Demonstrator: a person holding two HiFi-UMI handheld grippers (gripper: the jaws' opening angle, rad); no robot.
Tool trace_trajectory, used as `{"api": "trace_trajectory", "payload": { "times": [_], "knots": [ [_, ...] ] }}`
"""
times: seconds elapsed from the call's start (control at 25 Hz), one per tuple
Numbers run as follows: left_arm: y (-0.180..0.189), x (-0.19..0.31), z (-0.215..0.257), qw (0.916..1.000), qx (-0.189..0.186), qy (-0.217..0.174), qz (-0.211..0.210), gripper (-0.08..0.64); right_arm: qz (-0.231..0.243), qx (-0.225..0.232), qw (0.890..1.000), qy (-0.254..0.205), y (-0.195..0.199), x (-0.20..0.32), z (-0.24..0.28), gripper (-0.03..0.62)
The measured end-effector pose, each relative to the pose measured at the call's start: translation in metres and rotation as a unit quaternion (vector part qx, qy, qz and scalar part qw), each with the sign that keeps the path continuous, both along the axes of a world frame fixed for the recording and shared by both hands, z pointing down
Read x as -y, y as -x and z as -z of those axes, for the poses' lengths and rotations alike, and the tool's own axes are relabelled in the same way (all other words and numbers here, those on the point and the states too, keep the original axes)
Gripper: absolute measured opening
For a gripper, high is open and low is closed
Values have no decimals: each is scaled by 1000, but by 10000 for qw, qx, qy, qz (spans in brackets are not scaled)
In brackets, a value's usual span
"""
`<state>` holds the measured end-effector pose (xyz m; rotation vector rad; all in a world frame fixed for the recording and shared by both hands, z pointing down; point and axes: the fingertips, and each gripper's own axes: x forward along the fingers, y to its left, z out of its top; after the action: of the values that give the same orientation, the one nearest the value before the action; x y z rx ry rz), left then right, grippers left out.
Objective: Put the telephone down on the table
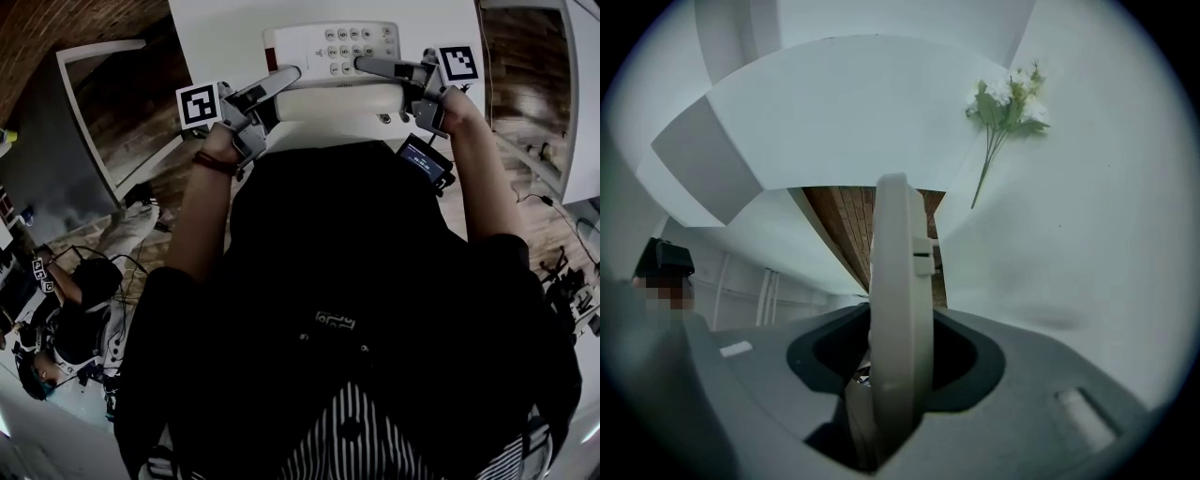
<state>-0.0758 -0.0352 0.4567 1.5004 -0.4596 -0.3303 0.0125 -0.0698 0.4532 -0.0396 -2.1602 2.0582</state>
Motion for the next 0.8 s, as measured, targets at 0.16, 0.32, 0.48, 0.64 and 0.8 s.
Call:
{"api": "trace_trajectory", "payload": {
  "times": [0.16, 0.32, 0.48, 0.64, 0.8],
  "knots": [
    [0, 0, -2, 10000, 15, 17, -46, 258, -8, -11, 10000, -3, 0, 0, -1, 166],
    [-1, 1, -5, 9999, 54, 22, -131, 256, -66, 10, 10000, 28, -1, 0, -4, 166],
    [-3, 2, -10, 9994, 154, 26, -325, 256, -60, -8, 10000, 41, -3, 1, -8, 166],
    [-6, 0, -14, 9988, 223, 58, -439, 252, -58, -34, 10000, 32, -4, 0, -11, 166],
    [-4, 2, -14, 9985, 266, 18, -469, 252, -105, -17, 9999, 12, -3, 0, -11, 166]
  ]
}}
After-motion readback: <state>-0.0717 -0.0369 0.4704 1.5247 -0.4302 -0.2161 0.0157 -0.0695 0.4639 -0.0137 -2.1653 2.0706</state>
